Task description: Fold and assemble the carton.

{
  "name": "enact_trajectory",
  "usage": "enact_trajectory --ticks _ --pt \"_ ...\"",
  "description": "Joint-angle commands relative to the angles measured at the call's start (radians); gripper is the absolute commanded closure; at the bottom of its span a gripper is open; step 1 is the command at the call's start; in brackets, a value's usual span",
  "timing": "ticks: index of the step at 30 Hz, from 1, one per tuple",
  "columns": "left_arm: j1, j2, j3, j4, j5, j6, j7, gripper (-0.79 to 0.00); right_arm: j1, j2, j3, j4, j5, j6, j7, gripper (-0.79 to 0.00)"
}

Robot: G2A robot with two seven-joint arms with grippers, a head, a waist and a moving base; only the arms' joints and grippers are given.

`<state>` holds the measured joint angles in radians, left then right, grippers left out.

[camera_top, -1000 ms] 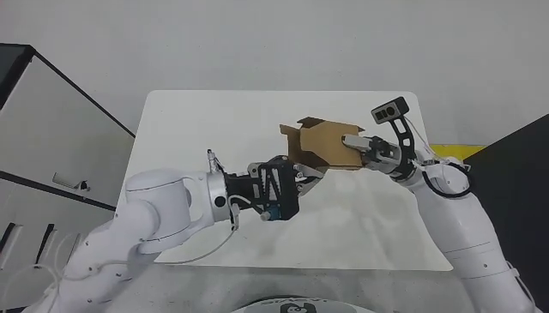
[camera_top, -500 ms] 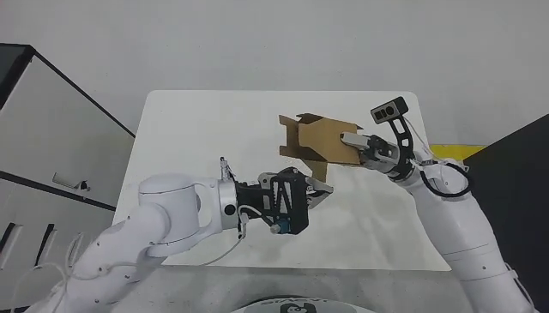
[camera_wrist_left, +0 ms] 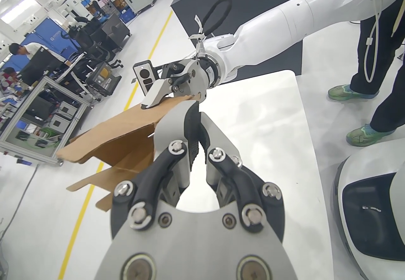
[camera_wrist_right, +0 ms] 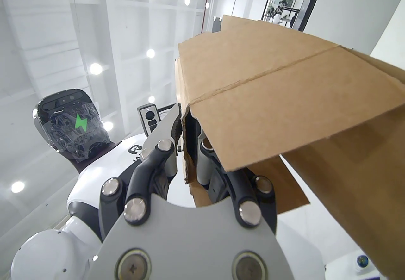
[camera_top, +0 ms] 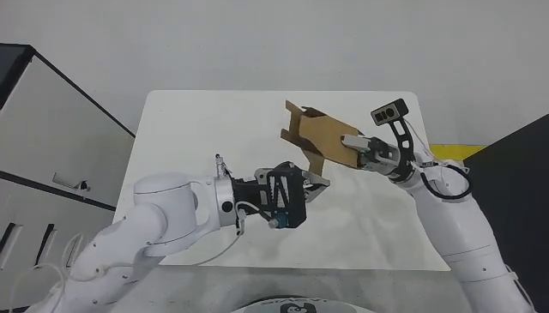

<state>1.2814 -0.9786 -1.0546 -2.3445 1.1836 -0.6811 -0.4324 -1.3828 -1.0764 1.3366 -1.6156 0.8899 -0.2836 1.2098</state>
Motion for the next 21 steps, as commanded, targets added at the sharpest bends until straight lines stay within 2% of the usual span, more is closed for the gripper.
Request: enact_trajectory --ticks 1,7,10,21 --pt "0.008 0.001 -0.001 0.0 -0.002 -0.005 0.005 0.0 -0.001 -0.001 0.001 -0.002 -0.001 0.0 0.001 0.0" --pt "0.007 -0.002 0.02 0.004 0.002 -0.013 0.016 0.0 -0.005 -0.002 0.003 -0.005 -0.003 -0.001 0.005 0.0" --pt "0.007 -0.002 0.005 0.002 0.003 -0.004 0.012 0.0 -0.008 -0.001 0.012 -0.003 -0.002 -0.002 0.012 0.0" --pt "0.032 0.014 -0.159 -0.006 -0.012 -0.012 0.034 0.0 -0.013 0.005 0.049 -0.001 -0.014 -0.007 0.09 0.0"
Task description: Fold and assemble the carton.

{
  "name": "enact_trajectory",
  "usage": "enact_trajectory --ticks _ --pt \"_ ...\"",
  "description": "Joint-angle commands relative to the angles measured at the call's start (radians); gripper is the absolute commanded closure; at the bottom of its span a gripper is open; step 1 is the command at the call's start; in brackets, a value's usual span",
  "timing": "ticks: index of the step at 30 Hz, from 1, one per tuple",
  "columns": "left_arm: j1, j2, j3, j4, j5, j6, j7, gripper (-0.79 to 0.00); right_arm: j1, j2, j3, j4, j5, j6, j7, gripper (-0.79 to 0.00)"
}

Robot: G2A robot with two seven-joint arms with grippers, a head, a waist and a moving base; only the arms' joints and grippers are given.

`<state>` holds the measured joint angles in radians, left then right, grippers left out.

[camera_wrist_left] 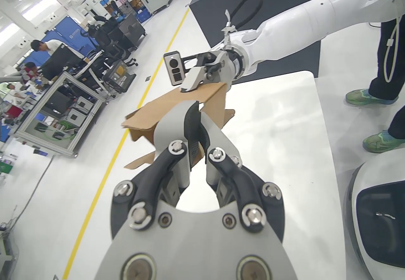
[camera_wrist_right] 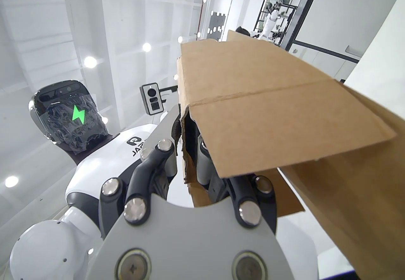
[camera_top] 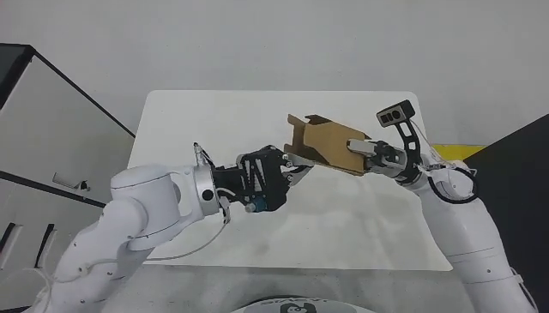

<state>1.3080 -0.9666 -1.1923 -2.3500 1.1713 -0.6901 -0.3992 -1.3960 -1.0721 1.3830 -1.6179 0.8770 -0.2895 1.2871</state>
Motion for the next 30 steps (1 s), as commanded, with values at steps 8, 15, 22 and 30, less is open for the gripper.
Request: enact_trajectory --ticks 8,15,22,30 --pt "0.054 0.013 -0.123 0.0 -0.006 -0.017 0.009 0.0 0.005 0.001 0.008 -0.012 0.008 -0.024 0.081 0.0" --pt "0.067 0.013 -0.097 0.0 -0.011 -0.037 0.02 0.0 0.012 -0.001 -0.004 -0.019 0.01 -0.035 0.112 0.0" --pt "0.046 0.009 -0.057 0.0 -0.013 -0.033 0.019 0.0 0.016 0.0 -0.014 -0.037 -0.031 -0.039 0.126 0.0" --pt "0.03 0.009 -0.055 0.0 -0.003 -0.027 -0.004 0.0 0.02 0.001 -0.02 -0.053 -0.059 -0.046 0.142 0.0"
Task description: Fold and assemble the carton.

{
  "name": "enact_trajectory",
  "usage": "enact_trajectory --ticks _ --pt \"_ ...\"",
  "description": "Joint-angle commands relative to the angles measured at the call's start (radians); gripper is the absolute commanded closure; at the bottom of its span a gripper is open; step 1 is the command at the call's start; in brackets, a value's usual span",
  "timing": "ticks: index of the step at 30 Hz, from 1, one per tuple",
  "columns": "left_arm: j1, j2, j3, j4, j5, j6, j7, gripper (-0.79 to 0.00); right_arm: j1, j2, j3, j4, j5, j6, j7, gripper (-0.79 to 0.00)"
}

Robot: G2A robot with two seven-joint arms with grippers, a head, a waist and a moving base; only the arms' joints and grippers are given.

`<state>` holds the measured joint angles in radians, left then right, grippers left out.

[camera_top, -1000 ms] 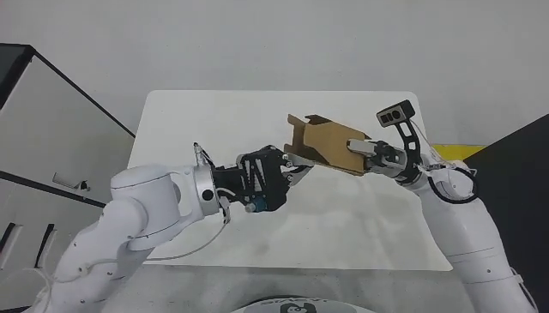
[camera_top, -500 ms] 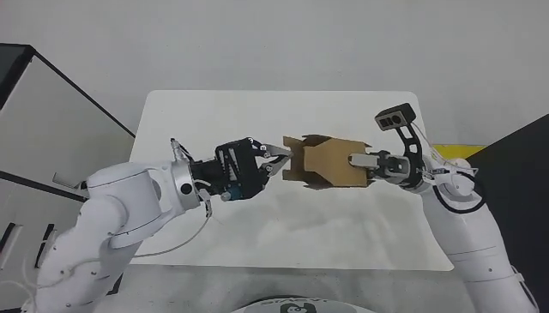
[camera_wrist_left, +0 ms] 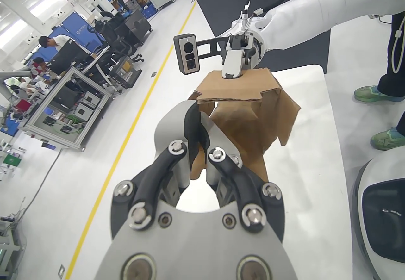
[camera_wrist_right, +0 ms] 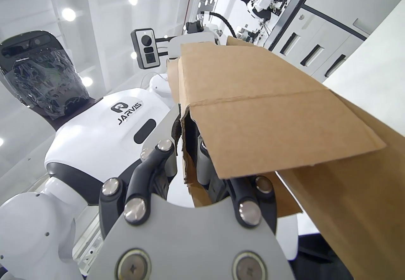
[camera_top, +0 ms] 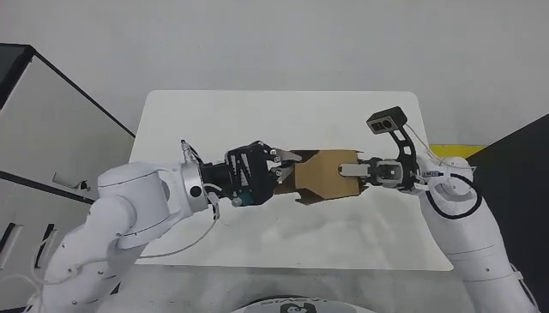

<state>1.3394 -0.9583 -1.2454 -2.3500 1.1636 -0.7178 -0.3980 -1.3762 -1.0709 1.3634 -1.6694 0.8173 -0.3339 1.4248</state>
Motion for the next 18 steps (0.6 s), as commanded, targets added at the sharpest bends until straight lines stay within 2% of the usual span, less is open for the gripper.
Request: enact_trajectory --ticks 1,18 --pt "-0.002 0.0 -0.002 0.0 0.004 0.001 -0.007 0.0 0.0 0.0 -0.001 -0.003 0.003 -0.003 0.009 0.0" --pt "-0.036 -0.001 0.013 0.0 0.021 -0.011 -0.017 0.0 0.012 0.007 -0.002 -0.014 -0.014 0.015 0.077 0.0"
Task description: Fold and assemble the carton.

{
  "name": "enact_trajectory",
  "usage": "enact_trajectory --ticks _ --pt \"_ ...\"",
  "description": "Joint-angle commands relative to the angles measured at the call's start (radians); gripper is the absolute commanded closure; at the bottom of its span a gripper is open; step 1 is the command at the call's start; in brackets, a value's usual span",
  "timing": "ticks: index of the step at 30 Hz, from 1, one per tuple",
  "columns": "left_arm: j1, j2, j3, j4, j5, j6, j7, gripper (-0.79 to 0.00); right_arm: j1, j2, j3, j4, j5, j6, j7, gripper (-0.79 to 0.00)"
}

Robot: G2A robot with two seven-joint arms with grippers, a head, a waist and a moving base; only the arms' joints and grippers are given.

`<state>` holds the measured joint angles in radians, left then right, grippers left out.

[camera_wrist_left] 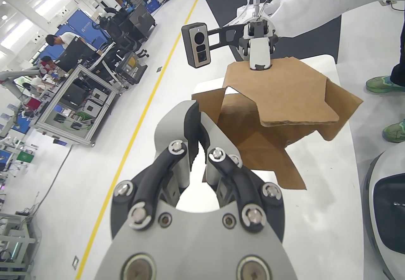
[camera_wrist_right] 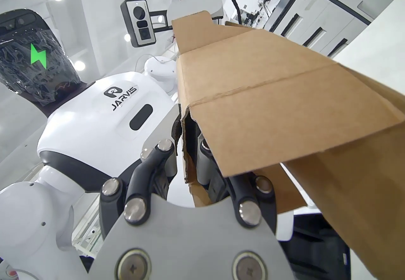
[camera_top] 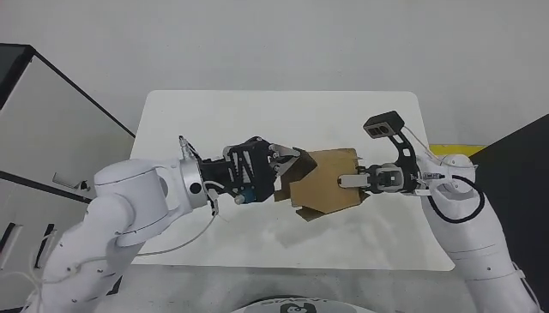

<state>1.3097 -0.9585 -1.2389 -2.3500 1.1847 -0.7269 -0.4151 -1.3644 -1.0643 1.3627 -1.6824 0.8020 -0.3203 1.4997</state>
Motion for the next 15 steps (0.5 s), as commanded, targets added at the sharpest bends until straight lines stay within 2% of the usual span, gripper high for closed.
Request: enact_trajectory --ticks 1,15 --pt "-0.012 -0.001 0.012 0.0 0.002 -0.003 -0.002 0.0 0.001 0.001 -0.002 -0.002 -0.001 0.003 0.003 0.0" --pt "-0.095 -0.015 0.102 0.018 -0.005 -0.001 -0.027 0.0 0.008 0.005 -0.019 0.006 -0.023 0.016 0.016 0.0"
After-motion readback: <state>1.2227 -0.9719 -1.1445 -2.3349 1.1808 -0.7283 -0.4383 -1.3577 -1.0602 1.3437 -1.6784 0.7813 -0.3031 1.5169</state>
